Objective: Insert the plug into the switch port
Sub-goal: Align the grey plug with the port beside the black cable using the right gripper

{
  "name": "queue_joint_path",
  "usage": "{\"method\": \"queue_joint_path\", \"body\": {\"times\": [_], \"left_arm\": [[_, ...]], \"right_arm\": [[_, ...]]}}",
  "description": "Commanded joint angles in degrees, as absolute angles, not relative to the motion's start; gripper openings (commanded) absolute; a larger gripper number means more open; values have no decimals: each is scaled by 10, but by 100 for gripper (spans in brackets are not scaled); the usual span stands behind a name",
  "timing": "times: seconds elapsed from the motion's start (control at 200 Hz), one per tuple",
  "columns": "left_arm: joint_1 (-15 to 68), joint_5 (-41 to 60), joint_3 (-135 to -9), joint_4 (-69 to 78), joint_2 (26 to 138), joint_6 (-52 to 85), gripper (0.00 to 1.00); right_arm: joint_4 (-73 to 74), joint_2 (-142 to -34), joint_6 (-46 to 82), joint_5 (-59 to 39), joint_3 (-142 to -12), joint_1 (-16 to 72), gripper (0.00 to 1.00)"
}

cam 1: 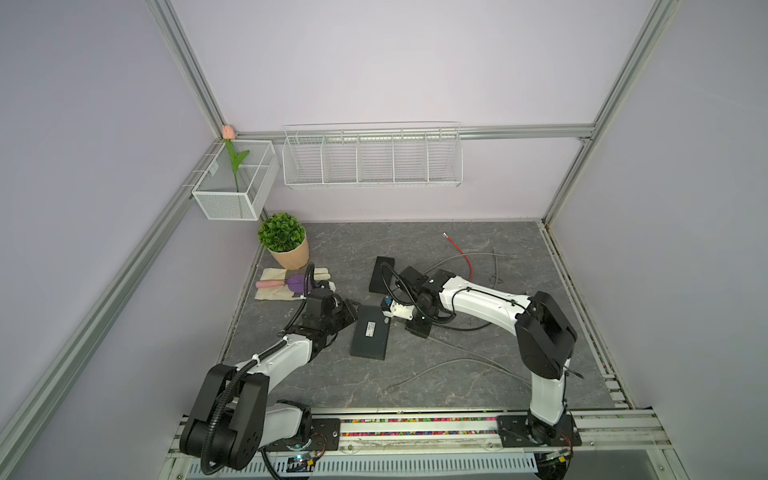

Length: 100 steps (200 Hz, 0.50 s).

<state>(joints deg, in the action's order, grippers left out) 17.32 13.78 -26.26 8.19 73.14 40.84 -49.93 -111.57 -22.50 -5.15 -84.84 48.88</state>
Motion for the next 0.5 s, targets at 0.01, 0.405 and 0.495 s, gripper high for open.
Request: {"method": "queue_joint_path", "body": {"times": [0.01, 0.405, 0.495], "left_arm": [[176, 135, -250, 94, 722, 398, 45], [198, 144, -253, 132, 787, 397, 41], [198, 154, -260, 141, 808, 395, 37]], "right_arm": [[-524, -1132, -220, -83, -863, 488, 8], [-544, -1207, -219, -19, -925, 501, 7], [-544, -1213, -222, -11, -932, 504, 7]]}}
